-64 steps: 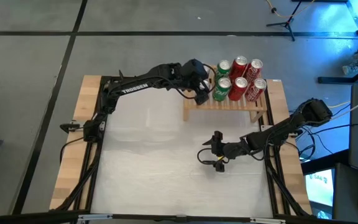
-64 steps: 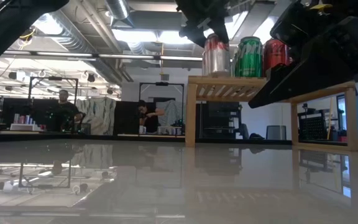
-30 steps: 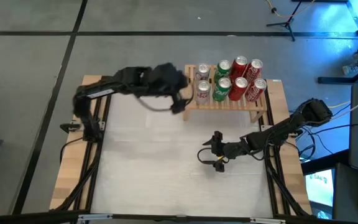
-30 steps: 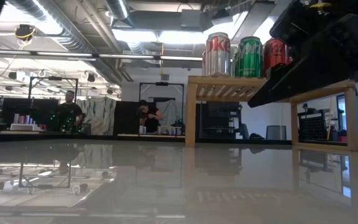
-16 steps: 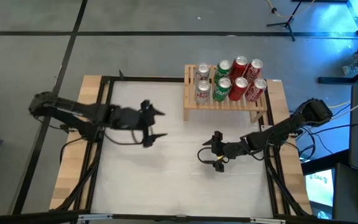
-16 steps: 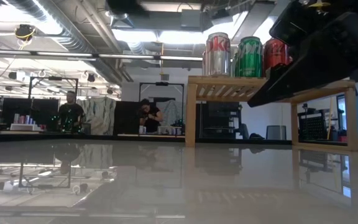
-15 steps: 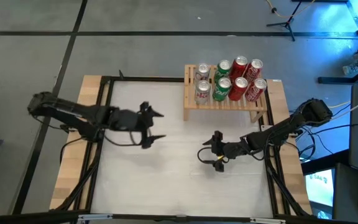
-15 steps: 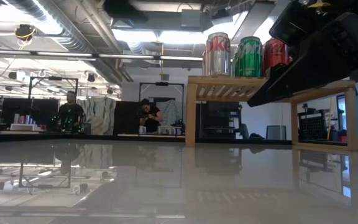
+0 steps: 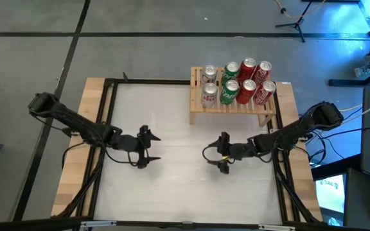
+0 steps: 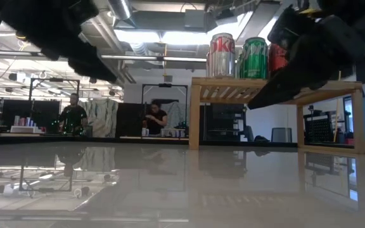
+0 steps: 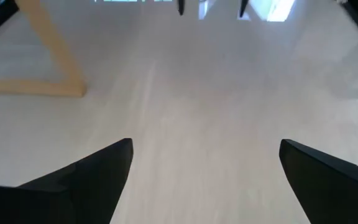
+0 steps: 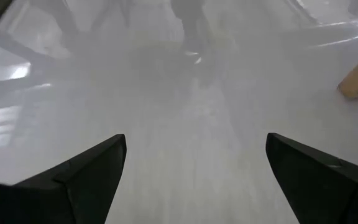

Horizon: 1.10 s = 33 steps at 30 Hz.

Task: Place canned beverage on shelf
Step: Return to Home Position

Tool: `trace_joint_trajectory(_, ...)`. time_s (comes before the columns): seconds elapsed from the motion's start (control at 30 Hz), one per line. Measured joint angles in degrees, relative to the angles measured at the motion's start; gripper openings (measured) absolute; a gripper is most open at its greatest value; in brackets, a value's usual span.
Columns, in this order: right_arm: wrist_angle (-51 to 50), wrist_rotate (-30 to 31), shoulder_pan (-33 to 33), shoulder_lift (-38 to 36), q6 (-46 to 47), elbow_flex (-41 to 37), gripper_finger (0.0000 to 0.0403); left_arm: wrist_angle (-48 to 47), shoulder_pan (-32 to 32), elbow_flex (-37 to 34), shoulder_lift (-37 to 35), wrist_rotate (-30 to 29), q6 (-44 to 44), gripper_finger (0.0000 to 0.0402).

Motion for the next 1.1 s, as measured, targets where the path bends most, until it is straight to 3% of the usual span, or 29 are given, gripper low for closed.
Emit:
trace_joint_trajectory(0.23, 1.7, -5.7, -5.1, 0.0, 0.1, 0.0, 0.0381, 17.5, -0.2, -11.3, -0.2, 0.5, 0.5, 0.0377)
trace_joint_trajectory(0.43, 1.7, -8.7, -8.2, 0.0, 0.1, 0.0, 0.0379, 18.3, -0.4, -12.8, -0.2, 1.2, -2.7, 0.0377)
trace_joint_trajectory(0.57, 2.1, -9.6, -8.9, 0.0, -0.7, 0.0, 0.0352, 18.3, -1.1, -12.8, -0.2, -1.3, -2.0, 0.0361)
trace_joint_trajectory(0.7, 2.1, -9.7, -8.8, 0.0, -2.0, 0.0, 0.0294, 18.1, -1.1, -12.8, -0.2, -1.8, -1.8, 0.0308)
trace_joint_trajectory(0.97, 1.8, -14.2, -8.8, -2.5, -7.2, 0.0, 0.0146, 17.1, -0.8, -12.8, -0.2, -1.3, -0.5, 0.0151)
trace_joint_trajectory(1.1, 1.3, -14.6, -8.8, -4.7, -9.0, -0.4, 0.0091, 17.1, -0.6, -12.8, -0.2, -1.0, 0.8, 0.0086)
